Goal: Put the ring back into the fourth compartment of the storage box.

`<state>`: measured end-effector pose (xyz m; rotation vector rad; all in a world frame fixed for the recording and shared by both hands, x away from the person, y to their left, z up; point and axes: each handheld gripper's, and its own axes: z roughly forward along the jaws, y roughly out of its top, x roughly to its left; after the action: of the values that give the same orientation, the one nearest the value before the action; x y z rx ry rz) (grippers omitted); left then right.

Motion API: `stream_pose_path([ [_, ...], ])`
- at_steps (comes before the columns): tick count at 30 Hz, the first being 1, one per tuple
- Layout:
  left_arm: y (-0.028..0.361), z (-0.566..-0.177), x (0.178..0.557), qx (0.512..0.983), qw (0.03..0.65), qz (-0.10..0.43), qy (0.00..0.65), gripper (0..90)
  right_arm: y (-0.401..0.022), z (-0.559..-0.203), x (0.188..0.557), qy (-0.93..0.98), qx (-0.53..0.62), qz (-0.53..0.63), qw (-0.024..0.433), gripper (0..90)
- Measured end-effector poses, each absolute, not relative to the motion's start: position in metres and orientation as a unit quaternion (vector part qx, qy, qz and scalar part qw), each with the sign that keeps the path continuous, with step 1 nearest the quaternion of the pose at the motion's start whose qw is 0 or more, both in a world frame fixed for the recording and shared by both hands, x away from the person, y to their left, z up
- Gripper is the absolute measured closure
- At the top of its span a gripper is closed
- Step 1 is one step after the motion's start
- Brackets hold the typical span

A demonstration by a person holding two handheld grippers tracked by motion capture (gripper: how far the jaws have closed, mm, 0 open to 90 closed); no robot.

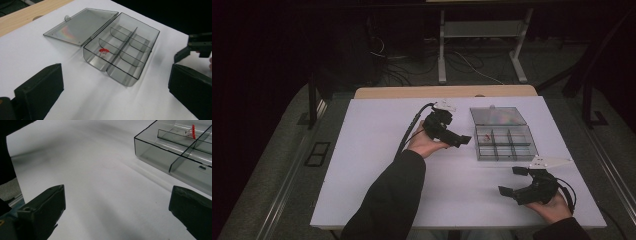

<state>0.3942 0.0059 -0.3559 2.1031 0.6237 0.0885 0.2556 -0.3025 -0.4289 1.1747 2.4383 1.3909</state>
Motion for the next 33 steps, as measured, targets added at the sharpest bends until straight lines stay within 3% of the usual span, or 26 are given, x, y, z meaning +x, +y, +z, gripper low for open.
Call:
stream_pose_path([
  [33,0.126,-0.390,0.312,0.807,0.485,0.062,0.333,0.0,-0.300,-0.430,0.256,0.803,0.387,0.450,0.050,0.2],
])
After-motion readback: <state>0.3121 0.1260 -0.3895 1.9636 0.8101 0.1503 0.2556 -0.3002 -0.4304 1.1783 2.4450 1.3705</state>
